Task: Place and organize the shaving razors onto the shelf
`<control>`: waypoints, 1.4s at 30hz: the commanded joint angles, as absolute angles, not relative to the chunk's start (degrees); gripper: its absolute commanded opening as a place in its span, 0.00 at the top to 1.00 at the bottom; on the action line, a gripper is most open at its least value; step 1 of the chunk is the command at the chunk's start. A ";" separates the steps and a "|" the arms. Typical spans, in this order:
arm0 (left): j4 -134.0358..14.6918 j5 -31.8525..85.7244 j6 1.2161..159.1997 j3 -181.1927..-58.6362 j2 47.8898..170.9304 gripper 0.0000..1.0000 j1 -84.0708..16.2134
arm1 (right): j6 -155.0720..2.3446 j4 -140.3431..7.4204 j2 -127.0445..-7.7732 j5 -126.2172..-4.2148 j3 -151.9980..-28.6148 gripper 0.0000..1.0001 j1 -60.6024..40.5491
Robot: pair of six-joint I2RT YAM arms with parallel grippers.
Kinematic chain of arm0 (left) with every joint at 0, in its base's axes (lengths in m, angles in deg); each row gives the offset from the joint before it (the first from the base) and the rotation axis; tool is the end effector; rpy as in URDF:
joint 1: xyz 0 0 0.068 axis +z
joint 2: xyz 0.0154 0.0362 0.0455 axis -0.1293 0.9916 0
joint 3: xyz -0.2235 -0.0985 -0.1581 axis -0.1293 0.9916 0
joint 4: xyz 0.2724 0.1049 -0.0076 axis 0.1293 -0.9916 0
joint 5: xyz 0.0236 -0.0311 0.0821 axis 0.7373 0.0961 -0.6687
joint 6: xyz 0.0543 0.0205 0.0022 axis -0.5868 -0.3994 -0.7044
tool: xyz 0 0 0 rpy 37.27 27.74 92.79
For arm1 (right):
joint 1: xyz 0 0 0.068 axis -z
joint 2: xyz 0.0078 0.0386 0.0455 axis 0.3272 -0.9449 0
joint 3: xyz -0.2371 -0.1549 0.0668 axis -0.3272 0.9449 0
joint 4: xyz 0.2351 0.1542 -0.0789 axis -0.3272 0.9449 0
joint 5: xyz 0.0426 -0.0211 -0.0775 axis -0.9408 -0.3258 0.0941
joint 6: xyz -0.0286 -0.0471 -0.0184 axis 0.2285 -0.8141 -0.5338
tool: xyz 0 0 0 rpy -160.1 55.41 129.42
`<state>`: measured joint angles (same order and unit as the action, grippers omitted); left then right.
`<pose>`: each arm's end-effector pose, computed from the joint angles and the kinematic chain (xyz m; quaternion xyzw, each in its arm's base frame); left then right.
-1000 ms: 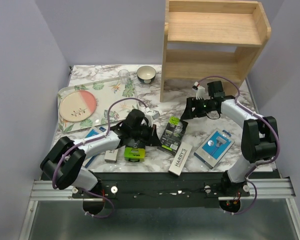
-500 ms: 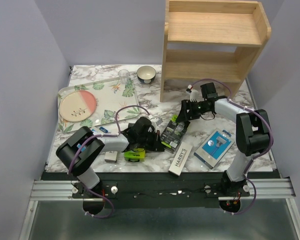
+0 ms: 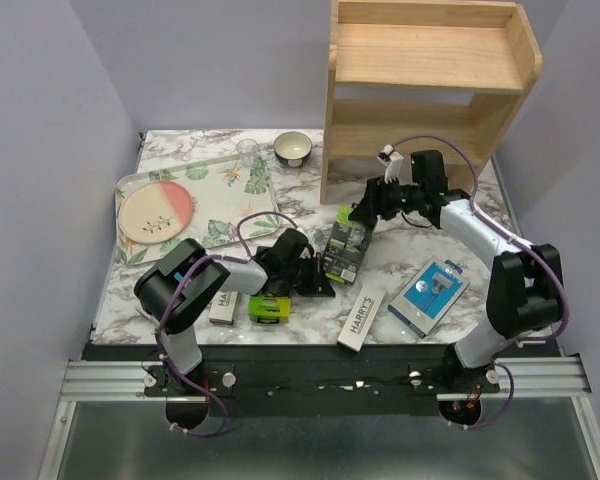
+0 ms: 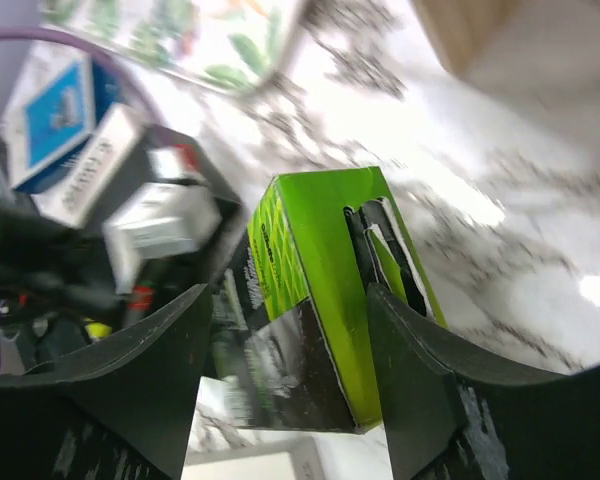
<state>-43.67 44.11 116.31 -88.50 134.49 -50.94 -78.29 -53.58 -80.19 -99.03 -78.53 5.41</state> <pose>0.2389 -0.2514 0.1080 0.0577 0.8925 -0.4261 0.1361 0.3681 0.1181 0.2364 -0.2053 0.8460 0.3805 0.3120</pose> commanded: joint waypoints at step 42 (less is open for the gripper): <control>-39.19 64.46 134.90 -94.50 128.49 0.01 -26.77 | -85.81 -42.01 -72.99 -108.38 -70.13 0.30 -15.97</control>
<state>-37.94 62.14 134.12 -94.33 130.12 -29.65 -83.23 -49.52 -68.94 -114.63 -75.18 -15.84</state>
